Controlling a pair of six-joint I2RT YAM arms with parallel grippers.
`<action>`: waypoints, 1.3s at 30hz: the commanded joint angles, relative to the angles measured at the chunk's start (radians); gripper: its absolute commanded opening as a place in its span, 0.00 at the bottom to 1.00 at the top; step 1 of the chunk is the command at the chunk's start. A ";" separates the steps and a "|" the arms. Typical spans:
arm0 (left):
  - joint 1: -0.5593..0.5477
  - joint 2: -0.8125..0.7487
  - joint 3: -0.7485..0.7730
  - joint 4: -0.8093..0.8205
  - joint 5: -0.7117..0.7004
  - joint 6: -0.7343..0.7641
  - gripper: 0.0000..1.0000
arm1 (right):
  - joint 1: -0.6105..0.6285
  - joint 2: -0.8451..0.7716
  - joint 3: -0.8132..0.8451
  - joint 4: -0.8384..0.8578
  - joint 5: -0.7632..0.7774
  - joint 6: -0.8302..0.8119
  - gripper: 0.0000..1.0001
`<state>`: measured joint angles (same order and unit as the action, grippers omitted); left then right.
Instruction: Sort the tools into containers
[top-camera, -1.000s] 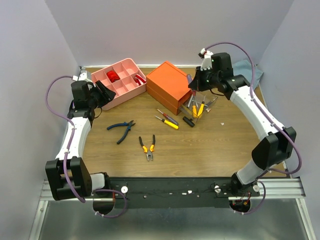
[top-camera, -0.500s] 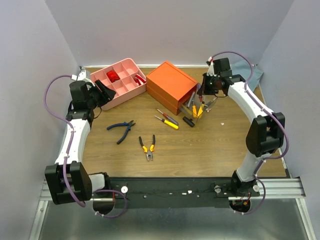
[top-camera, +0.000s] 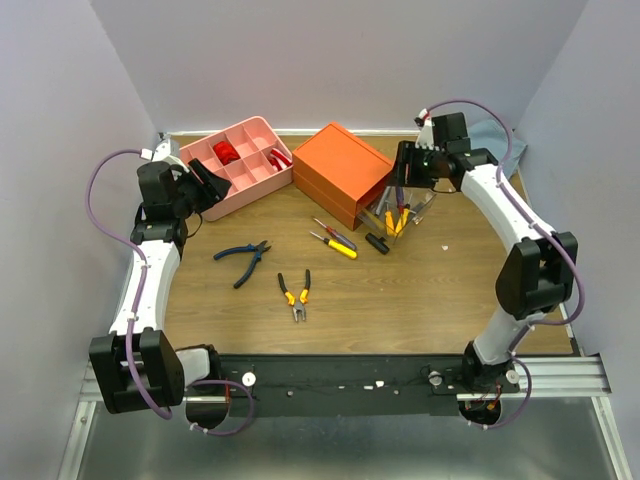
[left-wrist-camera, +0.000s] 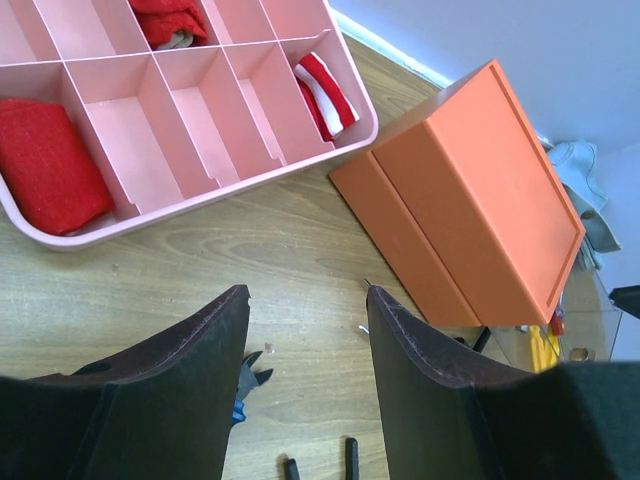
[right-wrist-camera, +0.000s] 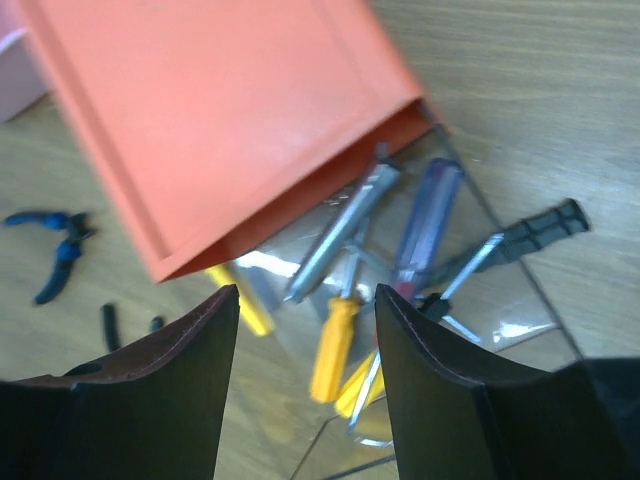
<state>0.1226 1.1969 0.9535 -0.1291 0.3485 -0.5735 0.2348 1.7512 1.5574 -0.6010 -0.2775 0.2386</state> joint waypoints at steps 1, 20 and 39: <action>0.003 0.004 -0.007 0.023 0.017 -0.003 0.60 | 0.084 -0.079 0.033 -0.006 -0.195 -0.152 0.63; 0.009 -0.060 -0.018 -0.030 0.020 0.084 0.60 | 0.479 0.284 0.161 -0.154 0.090 -0.651 0.73; 0.029 -0.040 -0.067 0.006 0.023 0.080 0.60 | 0.485 0.496 0.286 -0.232 0.136 -0.736 0.52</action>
<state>0.1448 1.1412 0.8745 -0.1490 0.3542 -0.5045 0.7124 2.2097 1.8206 -0.7815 -0.1574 -0.4728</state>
